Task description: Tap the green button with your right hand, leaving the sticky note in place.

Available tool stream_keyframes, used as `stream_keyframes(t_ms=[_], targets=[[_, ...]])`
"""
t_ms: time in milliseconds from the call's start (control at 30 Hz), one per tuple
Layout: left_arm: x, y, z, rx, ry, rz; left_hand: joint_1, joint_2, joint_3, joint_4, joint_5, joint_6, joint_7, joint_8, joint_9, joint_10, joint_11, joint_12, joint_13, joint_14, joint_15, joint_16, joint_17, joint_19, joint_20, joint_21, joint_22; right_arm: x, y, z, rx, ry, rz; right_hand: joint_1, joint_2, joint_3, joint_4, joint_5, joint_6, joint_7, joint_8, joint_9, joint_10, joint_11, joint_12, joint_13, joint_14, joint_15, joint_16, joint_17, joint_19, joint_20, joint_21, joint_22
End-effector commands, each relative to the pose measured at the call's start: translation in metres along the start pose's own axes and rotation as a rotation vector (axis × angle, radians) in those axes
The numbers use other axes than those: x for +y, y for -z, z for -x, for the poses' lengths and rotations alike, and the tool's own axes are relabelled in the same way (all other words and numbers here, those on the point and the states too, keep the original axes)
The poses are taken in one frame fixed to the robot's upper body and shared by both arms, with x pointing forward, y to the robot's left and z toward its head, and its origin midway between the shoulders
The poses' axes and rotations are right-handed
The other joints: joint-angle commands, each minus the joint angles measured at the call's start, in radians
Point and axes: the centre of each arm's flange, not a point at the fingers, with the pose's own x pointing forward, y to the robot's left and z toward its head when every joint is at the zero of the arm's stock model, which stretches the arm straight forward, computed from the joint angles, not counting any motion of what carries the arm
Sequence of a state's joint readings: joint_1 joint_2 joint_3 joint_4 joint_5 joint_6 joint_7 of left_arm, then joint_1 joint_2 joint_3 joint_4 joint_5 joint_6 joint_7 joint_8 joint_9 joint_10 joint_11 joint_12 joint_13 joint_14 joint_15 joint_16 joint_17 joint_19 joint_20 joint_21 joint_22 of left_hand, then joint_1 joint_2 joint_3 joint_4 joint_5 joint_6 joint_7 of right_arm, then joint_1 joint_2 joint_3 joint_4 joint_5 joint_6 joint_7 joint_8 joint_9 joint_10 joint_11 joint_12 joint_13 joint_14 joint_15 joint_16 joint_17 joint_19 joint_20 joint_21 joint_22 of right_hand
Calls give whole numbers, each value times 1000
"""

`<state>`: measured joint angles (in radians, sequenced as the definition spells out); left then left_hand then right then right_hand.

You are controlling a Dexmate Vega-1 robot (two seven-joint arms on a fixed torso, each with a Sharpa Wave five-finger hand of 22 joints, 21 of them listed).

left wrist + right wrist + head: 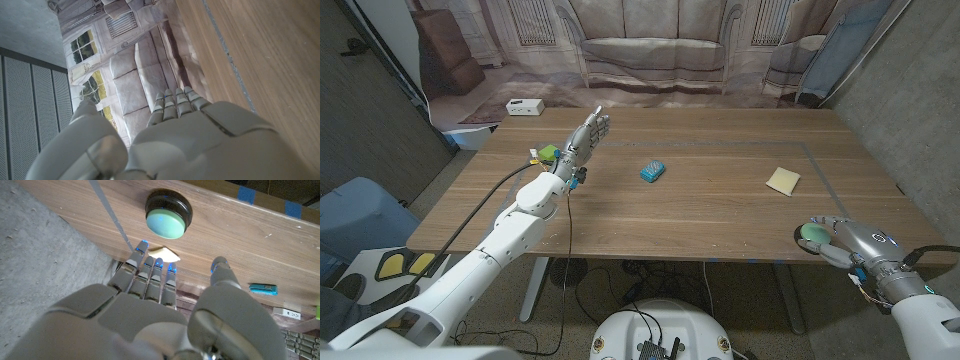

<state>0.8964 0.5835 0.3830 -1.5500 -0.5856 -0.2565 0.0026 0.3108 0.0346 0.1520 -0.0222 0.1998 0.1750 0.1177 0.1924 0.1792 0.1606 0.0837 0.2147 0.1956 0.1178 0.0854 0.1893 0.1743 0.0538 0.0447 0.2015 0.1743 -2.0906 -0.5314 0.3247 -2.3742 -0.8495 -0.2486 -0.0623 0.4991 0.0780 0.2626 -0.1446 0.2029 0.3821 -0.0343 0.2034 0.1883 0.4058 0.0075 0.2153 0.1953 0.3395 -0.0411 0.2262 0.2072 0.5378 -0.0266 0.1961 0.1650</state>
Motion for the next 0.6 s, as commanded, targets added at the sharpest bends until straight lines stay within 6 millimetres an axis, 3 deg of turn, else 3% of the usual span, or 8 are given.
stream_keyframes(t_ms=[33,600], targets=[[1,2,-1,3,0,4,2,5,2,-2,-2,3,-5,-2,2,6,-5,-1,2,1,-3,-3,5,-3,9,-2,5,4,-4,-6,0,-37,12,-10,-1,7,0,-4,6,5,0,3,8,1,1,2,13,-10,4,4,5,7,3,6],[4,5,-1,3,-6,11,2,7,2,-4,-2,2,-5,-3,2,3,-2,-3,2,-1,-2,-3,5,-5,4,-4,5,14,-3,-11,17,-72,2,-16,-2,8,2,-6,10,-2,1,3,12,-4,-1,2,17,-10,3,4,7,10,2,6]])
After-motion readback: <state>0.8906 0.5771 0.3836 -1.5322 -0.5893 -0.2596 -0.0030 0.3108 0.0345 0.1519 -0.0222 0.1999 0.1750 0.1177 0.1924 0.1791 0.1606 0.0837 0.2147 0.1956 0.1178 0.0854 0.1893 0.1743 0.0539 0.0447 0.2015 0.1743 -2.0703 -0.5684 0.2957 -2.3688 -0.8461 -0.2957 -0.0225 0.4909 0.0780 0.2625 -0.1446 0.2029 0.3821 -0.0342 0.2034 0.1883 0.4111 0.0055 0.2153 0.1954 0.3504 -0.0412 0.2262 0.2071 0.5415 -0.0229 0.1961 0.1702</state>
